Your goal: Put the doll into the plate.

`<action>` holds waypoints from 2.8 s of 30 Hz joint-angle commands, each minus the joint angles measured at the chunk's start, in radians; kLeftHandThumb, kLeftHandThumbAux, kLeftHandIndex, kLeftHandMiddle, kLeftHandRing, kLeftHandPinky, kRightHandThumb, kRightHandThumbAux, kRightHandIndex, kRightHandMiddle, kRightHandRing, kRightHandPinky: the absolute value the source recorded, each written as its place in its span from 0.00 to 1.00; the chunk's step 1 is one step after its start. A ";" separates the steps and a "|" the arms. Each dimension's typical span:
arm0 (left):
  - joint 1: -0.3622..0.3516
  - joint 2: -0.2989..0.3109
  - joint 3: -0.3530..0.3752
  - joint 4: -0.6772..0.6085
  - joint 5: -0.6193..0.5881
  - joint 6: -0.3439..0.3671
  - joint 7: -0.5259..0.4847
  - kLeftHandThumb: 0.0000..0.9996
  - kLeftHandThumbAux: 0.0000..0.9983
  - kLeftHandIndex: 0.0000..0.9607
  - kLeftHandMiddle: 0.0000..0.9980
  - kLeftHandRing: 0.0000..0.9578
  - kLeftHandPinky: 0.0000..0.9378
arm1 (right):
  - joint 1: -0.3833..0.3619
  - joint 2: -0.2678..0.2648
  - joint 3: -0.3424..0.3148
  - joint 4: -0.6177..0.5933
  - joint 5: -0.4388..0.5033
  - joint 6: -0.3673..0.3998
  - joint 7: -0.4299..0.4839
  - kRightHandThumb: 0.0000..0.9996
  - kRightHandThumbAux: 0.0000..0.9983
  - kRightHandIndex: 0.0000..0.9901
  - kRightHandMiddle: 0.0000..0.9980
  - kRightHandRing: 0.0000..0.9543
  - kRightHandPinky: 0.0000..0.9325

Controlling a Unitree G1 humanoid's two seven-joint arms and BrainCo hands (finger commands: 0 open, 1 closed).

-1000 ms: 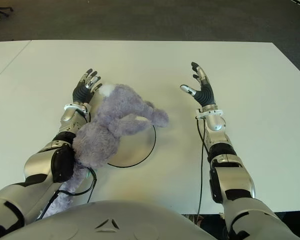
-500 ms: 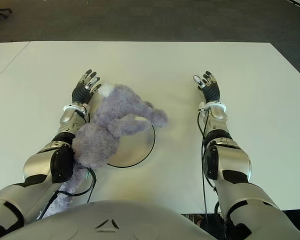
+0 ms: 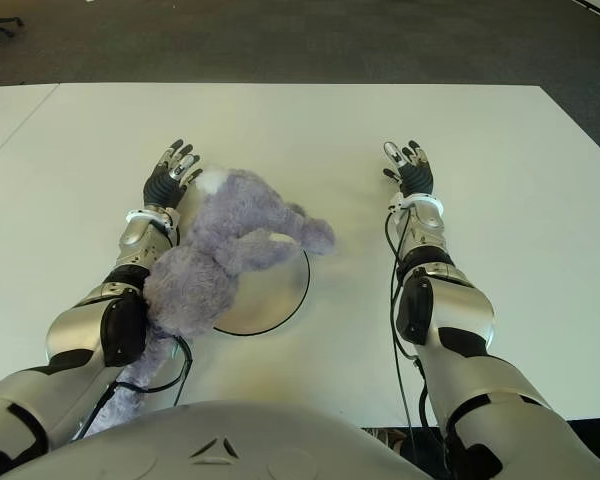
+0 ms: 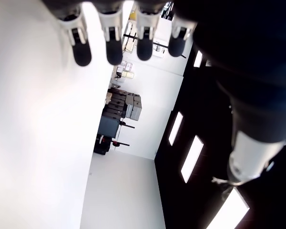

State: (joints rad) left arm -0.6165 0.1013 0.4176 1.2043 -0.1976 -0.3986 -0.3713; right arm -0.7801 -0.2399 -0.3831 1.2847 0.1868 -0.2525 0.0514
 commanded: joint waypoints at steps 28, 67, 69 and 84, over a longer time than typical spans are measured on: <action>0.246 -0.050 0.008 0.136 -0.004 0.112 -0.005 0.00 0.68 0.05 0.07 0.09 0.13 | 0.510 0.251 0.200 0.034 -0.303 -0.437 -0.300 0.00 0.75 0.23 0.29 0.30 0.31; 0.247 -0.038 0.004 0.136 0.000 0.117 -0.017 0.00 0.67 0.05 0.07 0.09 0.12 | 0.494 0.219 0.197 0.041 -0.206 -0.375 -0.242 0.00 0.75 0.23 0.25 0.25 0.25; 0.246 -0.039 0.006 0.136 -0.002 0.120 -0.018 0.00 0.68 0.05 0.07 0.09 0.12 | 0.492 0.222 0.164 0.040 -0.165 -0.369 -0.190 0.00 0.74 0.24 0.26 0.25 0.26; 0.243 -0.041 0.011 0.136 -0.006 0.123 -0.011 0.00 0.67 0.07 0.08 0.09 0.13 | 0.487 0.234 0.075 0.038 -0.088 -0.370 -0.043 0.00 0.69 0.26 0.29 0.28 0.26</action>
State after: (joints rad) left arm -0.6091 0.1022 0.4164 1.1953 -0.1974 -0.4052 -0.3845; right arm -0.5976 -0.0378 -0.2402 1.1547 0.0339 -0.6700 -0.0464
